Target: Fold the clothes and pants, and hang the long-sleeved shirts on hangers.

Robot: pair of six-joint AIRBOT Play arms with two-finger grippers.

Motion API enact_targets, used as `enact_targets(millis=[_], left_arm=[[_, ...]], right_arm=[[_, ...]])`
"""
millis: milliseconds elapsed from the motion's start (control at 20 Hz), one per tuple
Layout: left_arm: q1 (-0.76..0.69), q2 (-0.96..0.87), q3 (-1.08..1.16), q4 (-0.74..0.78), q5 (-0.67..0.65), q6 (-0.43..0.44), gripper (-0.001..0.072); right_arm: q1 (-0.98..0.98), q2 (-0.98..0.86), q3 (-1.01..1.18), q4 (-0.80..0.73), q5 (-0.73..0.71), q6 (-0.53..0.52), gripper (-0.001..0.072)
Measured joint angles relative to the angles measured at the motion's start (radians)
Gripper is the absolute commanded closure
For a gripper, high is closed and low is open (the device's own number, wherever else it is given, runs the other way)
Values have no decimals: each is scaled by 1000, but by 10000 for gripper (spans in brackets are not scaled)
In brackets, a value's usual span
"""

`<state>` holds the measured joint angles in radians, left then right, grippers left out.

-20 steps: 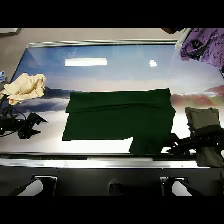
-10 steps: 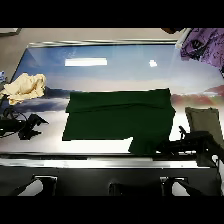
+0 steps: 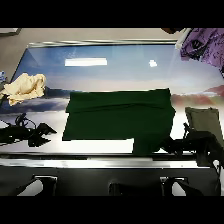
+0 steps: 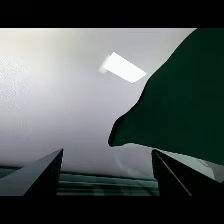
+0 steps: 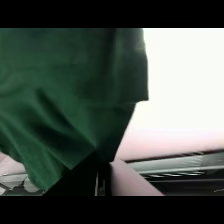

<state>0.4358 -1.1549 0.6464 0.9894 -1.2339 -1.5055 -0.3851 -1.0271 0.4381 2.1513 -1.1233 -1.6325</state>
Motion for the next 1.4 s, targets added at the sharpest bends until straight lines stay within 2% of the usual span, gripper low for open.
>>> enact_targets(millis=[300,400,550,600,700,950,1150,1400], left_arm=[[-103,-54,-31,-26,56,14,124],[-133,-84,-34,-47,80,13,401],[-165,-125,-35,-78,114,14,628],[-172,-135,-35,-84,122,14,666],[-180,-147,-35,-96,131,14,690],[-186,-128,-37,-89,132,14,694],[-187,8,-37,-8,70,-28,693],[-187,248,-37,132,-24,-127,694]], right_arm=[[0,35,1,8,-19,10,683],[0,38,1,10,-22,10,683],[0,40,1,11,-25,10,683],[0,42,1,12,-26,10,683],[0,48,1,11,-26,10,683],[0,104,4,8,-37,23,684],[0,208,29,-29,-109,75,684],[0,404,98,-114,-277,171,685]])
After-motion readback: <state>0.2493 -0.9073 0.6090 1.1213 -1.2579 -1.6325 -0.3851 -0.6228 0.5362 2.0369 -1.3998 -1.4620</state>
